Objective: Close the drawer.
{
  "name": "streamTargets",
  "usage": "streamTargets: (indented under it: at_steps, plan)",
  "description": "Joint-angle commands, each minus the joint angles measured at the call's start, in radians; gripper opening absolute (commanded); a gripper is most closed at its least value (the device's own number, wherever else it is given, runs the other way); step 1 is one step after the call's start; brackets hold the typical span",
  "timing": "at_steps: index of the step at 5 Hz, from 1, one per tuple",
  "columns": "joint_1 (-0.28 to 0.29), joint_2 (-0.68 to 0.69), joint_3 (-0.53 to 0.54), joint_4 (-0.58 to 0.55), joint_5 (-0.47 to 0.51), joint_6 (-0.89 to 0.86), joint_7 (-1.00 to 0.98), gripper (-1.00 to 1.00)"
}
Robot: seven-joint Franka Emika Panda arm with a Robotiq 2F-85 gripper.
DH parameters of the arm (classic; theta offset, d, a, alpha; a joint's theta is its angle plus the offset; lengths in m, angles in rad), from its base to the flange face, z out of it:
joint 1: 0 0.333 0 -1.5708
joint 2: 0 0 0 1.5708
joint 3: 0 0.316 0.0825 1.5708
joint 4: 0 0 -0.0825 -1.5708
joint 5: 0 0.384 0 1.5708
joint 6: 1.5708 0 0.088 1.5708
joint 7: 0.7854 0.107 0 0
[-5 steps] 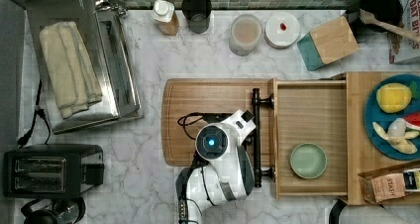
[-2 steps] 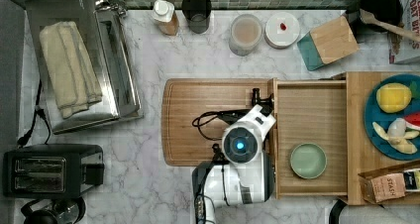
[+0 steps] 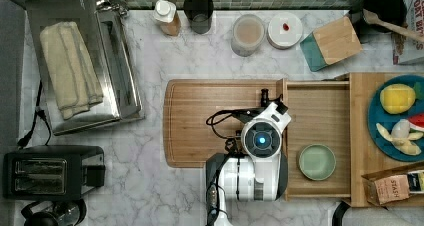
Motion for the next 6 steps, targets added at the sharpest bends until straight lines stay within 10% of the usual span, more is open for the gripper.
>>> streamTargets:
  at_steps: [1, 3, 5, 6]
  plan:
    - [-0.102, 0.085, -0.076, 0.103, -0.05, 0.017, -0.104, -1.0]
    - [-0.235, 0.119, -0.145, 0.265, -0.008, -0.087, -0.381, -1.0]
    - [-0.251, 0.12, -0.236, 0.396, 0.053, -0.232, -0.505, -1.0]
    - [-0.311, 0.244, -0.221, 0.457, 0.234, -0.11, -0.679, -1.0]
